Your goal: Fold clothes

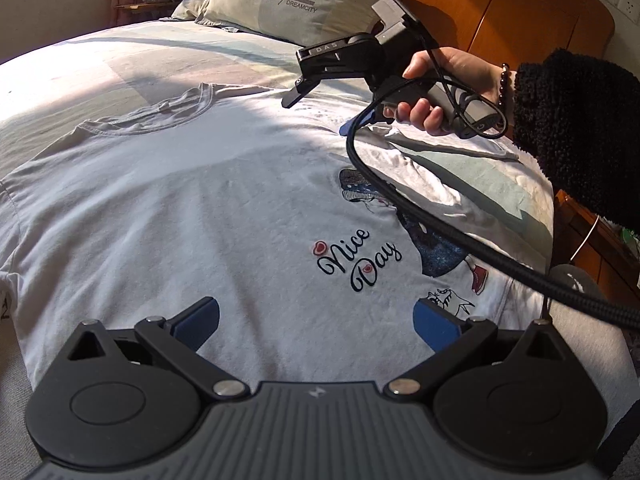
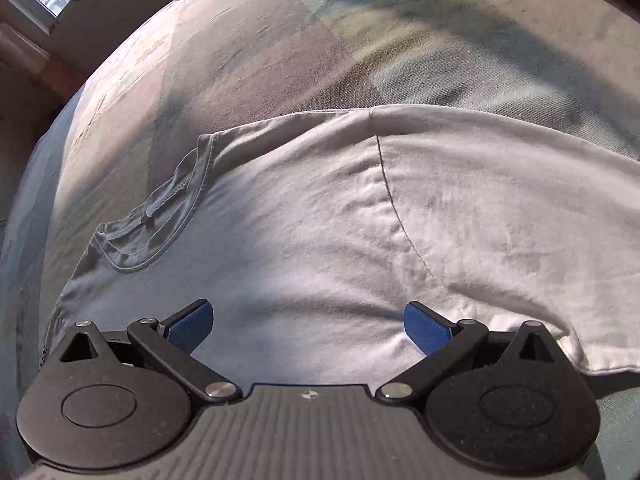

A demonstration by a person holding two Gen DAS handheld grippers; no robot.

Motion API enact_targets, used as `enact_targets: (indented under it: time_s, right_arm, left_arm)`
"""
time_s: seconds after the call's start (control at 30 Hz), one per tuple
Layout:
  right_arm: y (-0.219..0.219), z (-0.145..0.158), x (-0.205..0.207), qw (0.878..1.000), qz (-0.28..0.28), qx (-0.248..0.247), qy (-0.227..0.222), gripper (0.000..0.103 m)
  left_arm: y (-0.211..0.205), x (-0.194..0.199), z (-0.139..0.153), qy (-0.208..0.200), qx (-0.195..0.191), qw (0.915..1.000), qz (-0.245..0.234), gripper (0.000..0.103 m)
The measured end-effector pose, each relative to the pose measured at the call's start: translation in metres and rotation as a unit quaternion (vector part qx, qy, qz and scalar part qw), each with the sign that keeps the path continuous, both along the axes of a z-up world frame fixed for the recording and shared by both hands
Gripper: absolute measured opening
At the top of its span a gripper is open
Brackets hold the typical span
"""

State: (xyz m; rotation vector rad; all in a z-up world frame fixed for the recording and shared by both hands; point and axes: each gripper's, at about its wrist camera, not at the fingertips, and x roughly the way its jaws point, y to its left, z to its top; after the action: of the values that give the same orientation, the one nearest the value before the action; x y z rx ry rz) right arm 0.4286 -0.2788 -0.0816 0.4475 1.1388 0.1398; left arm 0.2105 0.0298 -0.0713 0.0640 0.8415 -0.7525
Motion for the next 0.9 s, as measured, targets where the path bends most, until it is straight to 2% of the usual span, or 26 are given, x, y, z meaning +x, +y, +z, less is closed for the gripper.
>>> enact_targets:
  time_s: [0.1,0.2,0.37,0.7,0.83,0.9]
  right_arm:
    - [-0.007,0.003,-0.018,1.0,0.004,-0.004,0.019,0.103]
    - [-0.01,0.017,-0.035,0.999,0.01,-0.037,0.026,0.103]
    - [-0.02,0.052,-0.074,1.0,0.007,0.007,-0.01,0.103]
    - [-0.035,-0.002,-0.137,0.999,-0.033,0.027,0.028,0.103]
    - [-0.054,0.006,-0.158,0.999,-0.032,0.032,0.025,0.103]
    - [-0.069,0.02,-0.16,0.999,-0.044,0.017,0.003,0.103]
  left_arm:
    - [0.0,-0.002,0.002,0.0,-0.009,1.0,-0.003,0.102]
    - [-0.001,-0.006,0.005,-0.001,-0.011,0.9999,-0.006,0.102]
    - [-0.008,-0.013,0.011,-0.014,-0.009,0.9997,-0.02,0.102]
    - [-0.023,-0.024,0.01,-0.027,0.019,0.9988,-0.035,0.102]
    - [-0.025,-0.025,0.007,-0.026,0.023,0.9985,-0.044,0.102]
    - [-0.027,-0.025,0.003,-0.024,0.03,0.9982,-0.046,0.102]
